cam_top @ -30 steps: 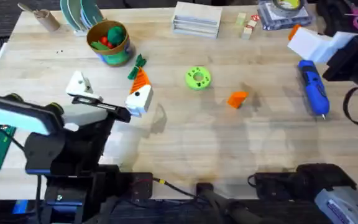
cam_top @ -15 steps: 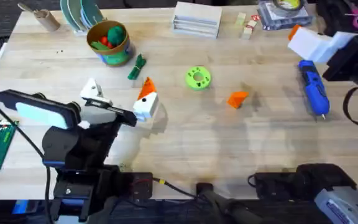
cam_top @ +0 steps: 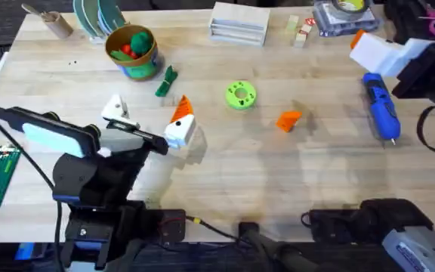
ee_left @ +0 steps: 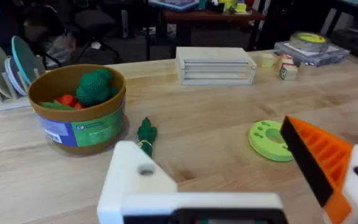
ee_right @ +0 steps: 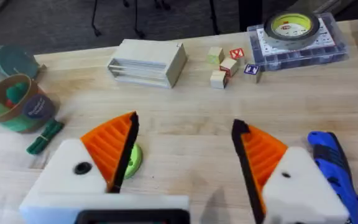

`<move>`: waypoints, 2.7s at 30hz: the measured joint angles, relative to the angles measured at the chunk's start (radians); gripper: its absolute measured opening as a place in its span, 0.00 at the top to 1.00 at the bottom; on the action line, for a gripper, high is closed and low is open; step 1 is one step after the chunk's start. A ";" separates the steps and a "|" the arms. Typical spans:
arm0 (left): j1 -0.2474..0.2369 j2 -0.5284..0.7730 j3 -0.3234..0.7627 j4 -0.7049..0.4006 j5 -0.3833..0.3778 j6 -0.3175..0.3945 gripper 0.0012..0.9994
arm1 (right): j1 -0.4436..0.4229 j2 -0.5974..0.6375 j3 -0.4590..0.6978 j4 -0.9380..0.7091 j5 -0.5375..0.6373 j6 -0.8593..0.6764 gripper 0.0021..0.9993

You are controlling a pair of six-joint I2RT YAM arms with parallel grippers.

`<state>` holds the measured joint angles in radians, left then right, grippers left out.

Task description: Pick up the gripper from the table and insert it into the empty holder that is missing its gripper. Then pick up a screw, insert it into the mounting hole, and use the screwdriver to tighten it. Finally, clean up the table by picking up the vegetable and placing it into the bucket.

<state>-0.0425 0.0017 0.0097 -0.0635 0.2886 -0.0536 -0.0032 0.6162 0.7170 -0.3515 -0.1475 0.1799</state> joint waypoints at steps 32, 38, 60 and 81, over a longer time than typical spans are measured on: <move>0.000 0.000 0.000 0.006 0.180 0.000 0.01 | 0.000 0.000 0.000 0.000 0.000 0.000 0.05; 0.000 0.000 0.000 0.001 0.487 0.000 0.01 | 0.000 0.000 0.000 0.000 0.000 0.000 0.05; 0.000 0.000 -0.003 -0.002 0.854 0.000 0.01 | 0.174 0.062 0.021 -0.324 -0.117 -0.167 0.04; 0.000 0.000 -0.003 -0.002 0.861 0.000 0.01 | 0.334 0.525 0.043 -0.309 -0.008 -0.314 0.05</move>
<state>-0.0425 0.0017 0.0063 -0.0658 1.1492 -0.0536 0.3309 1.1409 0.7597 -0.6609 -0.1555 -0.1338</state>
